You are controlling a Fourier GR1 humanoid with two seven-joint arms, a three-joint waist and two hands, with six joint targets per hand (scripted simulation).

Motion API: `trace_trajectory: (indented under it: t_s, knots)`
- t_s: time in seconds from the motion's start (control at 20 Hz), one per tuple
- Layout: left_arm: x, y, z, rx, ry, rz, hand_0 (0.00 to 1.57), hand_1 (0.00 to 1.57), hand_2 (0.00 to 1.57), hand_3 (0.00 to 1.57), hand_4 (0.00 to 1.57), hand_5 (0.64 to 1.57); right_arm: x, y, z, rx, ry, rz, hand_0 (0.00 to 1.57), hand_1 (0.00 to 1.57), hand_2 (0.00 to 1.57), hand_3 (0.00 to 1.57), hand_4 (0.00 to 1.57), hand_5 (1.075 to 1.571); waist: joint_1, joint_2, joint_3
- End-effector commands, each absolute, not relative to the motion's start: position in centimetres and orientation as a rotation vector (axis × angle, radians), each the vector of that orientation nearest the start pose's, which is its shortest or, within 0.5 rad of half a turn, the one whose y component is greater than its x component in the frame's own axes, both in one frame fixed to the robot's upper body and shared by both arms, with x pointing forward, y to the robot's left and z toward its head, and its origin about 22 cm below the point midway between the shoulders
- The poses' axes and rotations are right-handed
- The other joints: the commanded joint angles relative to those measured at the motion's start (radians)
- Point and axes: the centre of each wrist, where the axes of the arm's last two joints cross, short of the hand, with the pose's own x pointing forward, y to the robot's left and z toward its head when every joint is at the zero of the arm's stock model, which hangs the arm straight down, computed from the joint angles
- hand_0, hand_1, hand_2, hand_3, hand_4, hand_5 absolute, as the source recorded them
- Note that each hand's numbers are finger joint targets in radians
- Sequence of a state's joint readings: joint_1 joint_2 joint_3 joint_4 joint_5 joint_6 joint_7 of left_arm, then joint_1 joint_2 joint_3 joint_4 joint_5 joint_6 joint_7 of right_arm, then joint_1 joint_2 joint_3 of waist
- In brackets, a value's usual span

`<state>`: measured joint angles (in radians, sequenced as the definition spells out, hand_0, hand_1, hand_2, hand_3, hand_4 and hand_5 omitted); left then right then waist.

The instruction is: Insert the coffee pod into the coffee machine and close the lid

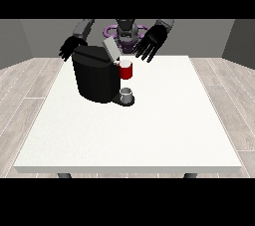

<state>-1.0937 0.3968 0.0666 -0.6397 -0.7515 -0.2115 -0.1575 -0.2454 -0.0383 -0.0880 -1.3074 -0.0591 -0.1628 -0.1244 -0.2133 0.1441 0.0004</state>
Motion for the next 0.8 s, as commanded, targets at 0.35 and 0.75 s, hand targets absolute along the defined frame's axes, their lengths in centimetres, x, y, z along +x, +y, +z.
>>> trace_trajectory:
  t_s: [0.35,0.75]
  knots:
    - [43.5,24.9,7.9,0.168,-1.583,-0.518,0.0,0.0,0.0,0.0,0.26,1.571,25.7,-25.8,-3.4,-0.139,-1.525,-0.124,0.0,0.0,0.0,0.0,0.49,1.571,0.088,-0.256,-0.0026]
    - [39.0,25.7,-0.5,0.036,-1.501,-0.356,0.0,0.0,0.0,0.0,0.19,1.571,27.2,-25.4,0.9,-0.078,-1.546,-0.011,0.0,0.0,0.0,0.0,0.26,1.571,0.179,-0.394,-0.0015]
